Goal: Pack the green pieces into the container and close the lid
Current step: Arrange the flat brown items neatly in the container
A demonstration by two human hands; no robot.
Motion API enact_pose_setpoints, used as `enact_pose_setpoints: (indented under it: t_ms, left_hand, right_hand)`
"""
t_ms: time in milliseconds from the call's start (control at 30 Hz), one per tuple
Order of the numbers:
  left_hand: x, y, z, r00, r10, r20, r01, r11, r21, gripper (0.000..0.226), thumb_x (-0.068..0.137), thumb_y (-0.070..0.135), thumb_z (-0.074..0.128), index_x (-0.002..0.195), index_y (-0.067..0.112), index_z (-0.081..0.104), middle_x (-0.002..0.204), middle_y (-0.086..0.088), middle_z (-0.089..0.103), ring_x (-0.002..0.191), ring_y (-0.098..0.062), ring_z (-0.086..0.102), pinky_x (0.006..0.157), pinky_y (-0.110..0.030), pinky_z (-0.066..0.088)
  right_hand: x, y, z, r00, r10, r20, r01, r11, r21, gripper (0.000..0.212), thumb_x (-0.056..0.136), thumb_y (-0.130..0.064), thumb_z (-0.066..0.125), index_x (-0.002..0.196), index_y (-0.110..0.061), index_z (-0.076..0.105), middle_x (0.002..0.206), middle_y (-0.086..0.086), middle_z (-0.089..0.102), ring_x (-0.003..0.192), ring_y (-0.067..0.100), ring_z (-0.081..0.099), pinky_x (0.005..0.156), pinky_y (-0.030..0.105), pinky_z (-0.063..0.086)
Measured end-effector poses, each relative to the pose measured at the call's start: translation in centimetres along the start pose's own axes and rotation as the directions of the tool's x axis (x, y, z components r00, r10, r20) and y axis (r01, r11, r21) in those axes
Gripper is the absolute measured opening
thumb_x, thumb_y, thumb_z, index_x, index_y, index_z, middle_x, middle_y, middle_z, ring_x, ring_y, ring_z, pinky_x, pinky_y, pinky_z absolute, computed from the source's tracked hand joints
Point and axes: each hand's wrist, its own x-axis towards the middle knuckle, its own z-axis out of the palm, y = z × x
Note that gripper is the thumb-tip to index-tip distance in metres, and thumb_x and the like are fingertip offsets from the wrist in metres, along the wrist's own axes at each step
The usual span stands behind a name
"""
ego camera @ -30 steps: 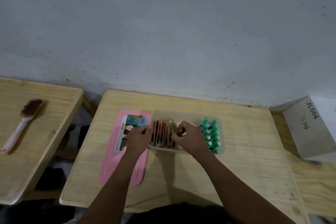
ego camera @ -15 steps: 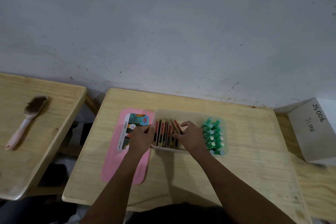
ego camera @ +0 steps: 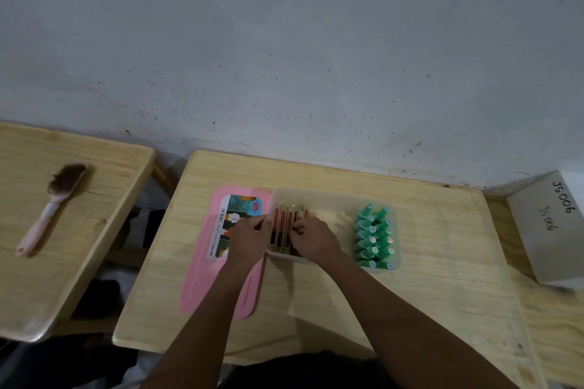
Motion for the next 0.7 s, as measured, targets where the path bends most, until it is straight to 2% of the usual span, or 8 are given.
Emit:
enact_pose_setpoints:
  t_ms: [100, 233, 333, 400, 467, 567, 700]
  left_hand:
    - [0.0, 0.1, 0.0, 1.000, 0.016, 0.009, -0.016, 1.000, 0.022, 0.032, 0.097, 0.027, 0.047, 0.092, 0.004, 0.069, 0.059, 0.008, 0.053, 0.053, -0.004, 0.051, 0.050, -0.012, 0.033]
    - [-0.1, 0.1, -0.1, 1.000, 0.013, 0.007, -0.013, 1.000, 0.009, 0.031, 0.097, 0.027, 0.048, 0.092, 0.005, 0.070, 0.062, 0.005, 0.056, 0.055, -0.005, 0.052, 0.050, -0.013, 0.035]
    - [-0.1, 0.2, -0.1, 1.000, 0.018, 0.014, -0.018, 1.000, 0.009, 0.031, 0.097, 0.026, 0.048, 0.086, 0.005, 0.069, 0.059, 0.006, 0.055, 0.053, -0.006, 0.052, 0.050, -0.013, 0.036]
    - [-0.2, 0.2, -0.2, 1.000, 0.017, 0.013, -0.017, 1.000, 0.002, 0.031, 0.097, 0.026, 0.048, 0.085, 0.006, 0.069, 0.058, 0.006, 0.055, 0.053, -0.006, 0.053, 0.050, -0.014, 0.036]
    - [-0.3, 0.3, -0.3, 1.000, 0.019, 0.012, -0.019, 1.000, -0.003, 0.030, 0.097, 0.025, 0.048, 0.085, 0.007, 0.069, 0.058, 0.007, 0.055, 0.052, -0.006, 0.053, 0.050, -0.014, 0.037]
    - [-0.4, 0.5, -0.3, 1.000, 0.015, 0.012, -0.015, 1.000, -0.007, 0.030, 0.097, 0.025, 0.048, 0.083, 0.007, 0.067, 0.058, 0.007, 0.055, 0.052, -0.006, 0.052, 0.049, -0.013, 0.037]
    - [-0.4, 0.6, -0.3, 1.000, 0.009, 0.016, -0.009, 1.000, -0.003, 0.031, 0.097, 0.025, 0.048, 0.081, 0.007, 0.067, 0.056, 0.007, 0.053, 0.051, -0.005, 0.050, 0.047, -0.010, 0.036]
  right_hand:
    - [0.0, 0.8, -0.8, 0.999, -0.039, 0.012, 0.038, 0.999, 0.016, 0.028, 0.091, -0.028, 0.049, 0.099, -0.026, 0.075, 0.102, -0.006, 0.072, 0.091, 0.018, 0.065, 0.079, 0.032, 0.053]
    - [0.1, 2.5, -2.5, 0.982, 0.087, -0.166, -0.077, 0.995, 0.067, 0.023, 0.090, -0.031, 0.051, 0.103, -0.027, 0.070, 0.104, -0.006, 0.071, 0.092, 0.018, 0.066, 0.081, 0.033, 0.053]
    - [0.2, 3.3, -2.7, 0.983, 0.163, -0.079, -0.156, 0.984, 0.086, 0.028, 0.089, -0.033, 0.055, 0.115, -0.024, 0.062, 0.110, -0.002, 0.069, 0.097, 0.020, 0.065, 0.085, 0.034, 0.052]
    - [0.3, 3.3, -2.1, 0.986, 0.166, 0.014, -0.166, 0.978, 0.129, 0.035, 0.087, -0.035, 0.056, 0.119, -0.022, 0.057, 0.107, 0.001, 0.071, 0.094, 0.021, 0.066, 0.086, 0.035, 0.053]
    - [0.3, 3.1, -1.5, 0.987, 0.141, 0.072, -0.151, 0.978, 0.143, 0.044, 0.086, -0.029, 0.058, 0.127, -0.016, 0.051, 0.112, 0.006, 0.069, 0.099, 0.022, 0.064, 0.081, 0.029, 0.049]
    - [0.1, 2.9, -1.3, 0.991, 0.124, 0.058, -0.131, 0.980, 0.149, 0.045, 0.088, -0.024, 0.058, 0.130, -0.010, 0.049, 0.120, 0.010, 0.064, 0.107, 0.024, 0.060, 0.077, 0.025, 0.040]
    - [0.2, 3.0, -1.3, 0.987, 0.154, 0.037, -0.159, 0.972, 0.176, 0.042, 0.087, -0.023, 0.059, 0.127, -0.009, 0.053, 0.122, 0.011, 0.063, 0.106, 0.024, 0.060, 0.083, 0.029, 0.045]
